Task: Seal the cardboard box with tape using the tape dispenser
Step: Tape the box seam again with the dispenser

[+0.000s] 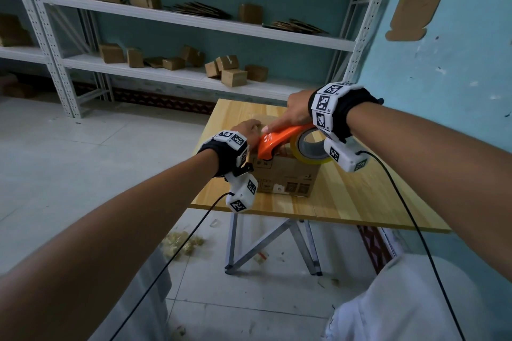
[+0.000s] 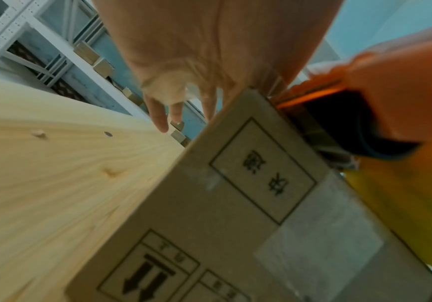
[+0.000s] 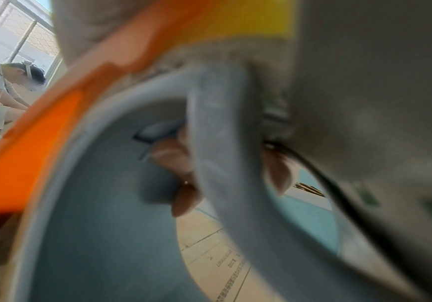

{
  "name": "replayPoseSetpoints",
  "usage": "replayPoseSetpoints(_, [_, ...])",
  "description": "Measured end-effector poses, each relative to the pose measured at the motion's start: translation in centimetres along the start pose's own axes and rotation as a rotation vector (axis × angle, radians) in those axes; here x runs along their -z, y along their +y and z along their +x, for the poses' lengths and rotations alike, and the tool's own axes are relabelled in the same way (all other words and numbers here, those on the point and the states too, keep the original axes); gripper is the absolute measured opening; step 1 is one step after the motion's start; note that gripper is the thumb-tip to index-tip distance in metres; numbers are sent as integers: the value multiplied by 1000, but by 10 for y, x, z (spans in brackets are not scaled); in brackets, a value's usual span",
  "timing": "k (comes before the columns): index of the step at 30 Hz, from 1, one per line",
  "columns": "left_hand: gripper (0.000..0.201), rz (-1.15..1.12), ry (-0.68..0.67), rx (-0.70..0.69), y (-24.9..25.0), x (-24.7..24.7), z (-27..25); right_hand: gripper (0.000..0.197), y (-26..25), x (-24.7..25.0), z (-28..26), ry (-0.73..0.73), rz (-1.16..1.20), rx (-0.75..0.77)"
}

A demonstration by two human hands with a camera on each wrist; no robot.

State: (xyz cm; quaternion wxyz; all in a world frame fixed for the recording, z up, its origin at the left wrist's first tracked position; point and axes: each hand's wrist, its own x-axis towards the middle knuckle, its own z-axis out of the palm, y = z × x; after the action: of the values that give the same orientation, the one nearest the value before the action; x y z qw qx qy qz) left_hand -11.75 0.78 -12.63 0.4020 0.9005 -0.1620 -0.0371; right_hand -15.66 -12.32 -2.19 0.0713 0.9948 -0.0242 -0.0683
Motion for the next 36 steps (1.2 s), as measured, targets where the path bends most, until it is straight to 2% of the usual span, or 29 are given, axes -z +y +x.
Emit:
replayPoseSetpoints(10, [37,-19,58,-44,-5,-6,1,72,2,-2,-1,15,10,4])
replayPoseSetpoints(15, [39,84,65,-84,-6,-5,3,72,1,-2,-2,18,12,0])
replayPoseSetpoints(21, [42,240,33,-157,-6,-2,1,73,1,-1,-1,13,13,-5])
replayPoseSetpoints(25, [37,290,10,-208,1,3,-2,72,3,-1,1,2,21,1])
replayPoseSetpoints(36, [37,315,-33,-188,5,3,-4,77,8,-1,-4,-12,35,-18])
